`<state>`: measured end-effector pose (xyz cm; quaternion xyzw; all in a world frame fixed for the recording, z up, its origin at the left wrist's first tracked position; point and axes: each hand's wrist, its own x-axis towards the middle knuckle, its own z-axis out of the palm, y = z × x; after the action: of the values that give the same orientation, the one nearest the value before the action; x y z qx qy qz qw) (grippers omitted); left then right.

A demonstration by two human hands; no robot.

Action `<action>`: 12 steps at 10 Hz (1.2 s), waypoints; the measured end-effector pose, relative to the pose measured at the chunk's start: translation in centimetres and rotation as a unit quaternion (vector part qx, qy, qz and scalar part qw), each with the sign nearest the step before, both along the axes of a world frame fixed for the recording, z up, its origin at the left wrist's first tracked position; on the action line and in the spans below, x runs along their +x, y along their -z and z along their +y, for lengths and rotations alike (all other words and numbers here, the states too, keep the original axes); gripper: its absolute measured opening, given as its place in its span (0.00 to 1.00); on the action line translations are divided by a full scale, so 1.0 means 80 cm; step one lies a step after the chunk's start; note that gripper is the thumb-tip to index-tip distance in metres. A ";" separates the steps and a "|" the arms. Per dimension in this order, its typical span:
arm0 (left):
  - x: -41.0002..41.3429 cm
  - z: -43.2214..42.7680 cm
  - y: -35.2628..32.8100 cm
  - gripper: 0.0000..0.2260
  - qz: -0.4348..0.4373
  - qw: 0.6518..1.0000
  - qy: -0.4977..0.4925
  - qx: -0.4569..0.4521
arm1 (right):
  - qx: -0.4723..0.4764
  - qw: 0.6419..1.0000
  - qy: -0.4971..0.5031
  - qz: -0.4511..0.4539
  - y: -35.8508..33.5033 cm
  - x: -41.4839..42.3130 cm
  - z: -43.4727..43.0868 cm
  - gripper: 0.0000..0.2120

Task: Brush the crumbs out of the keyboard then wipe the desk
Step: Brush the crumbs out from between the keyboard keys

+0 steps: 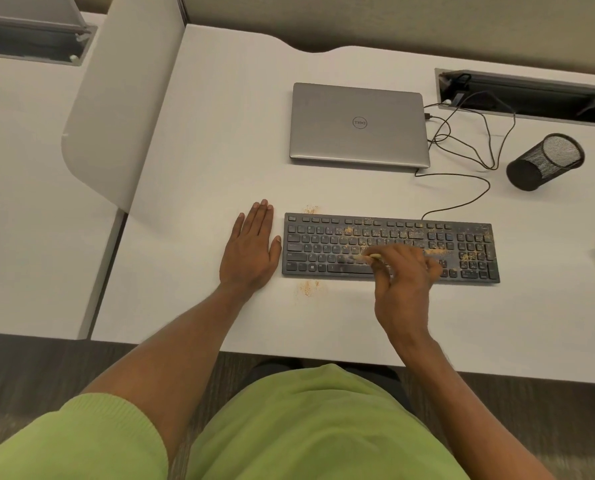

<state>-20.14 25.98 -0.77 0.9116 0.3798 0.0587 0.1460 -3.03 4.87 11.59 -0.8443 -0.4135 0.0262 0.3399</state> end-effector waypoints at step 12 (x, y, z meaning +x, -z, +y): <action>0.000 0.000 0.000 0.30 -0.005 1.000 -0.001 -0.004 | 0.058 0.991 0.082 0.089 0.013 -0.033 0.001 0.03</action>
<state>-20.17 25.99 -0.73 0.9103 0.3800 0.0621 0.1519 -5.68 4.98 10.54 -0.8484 -0.3118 0.0494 0.4249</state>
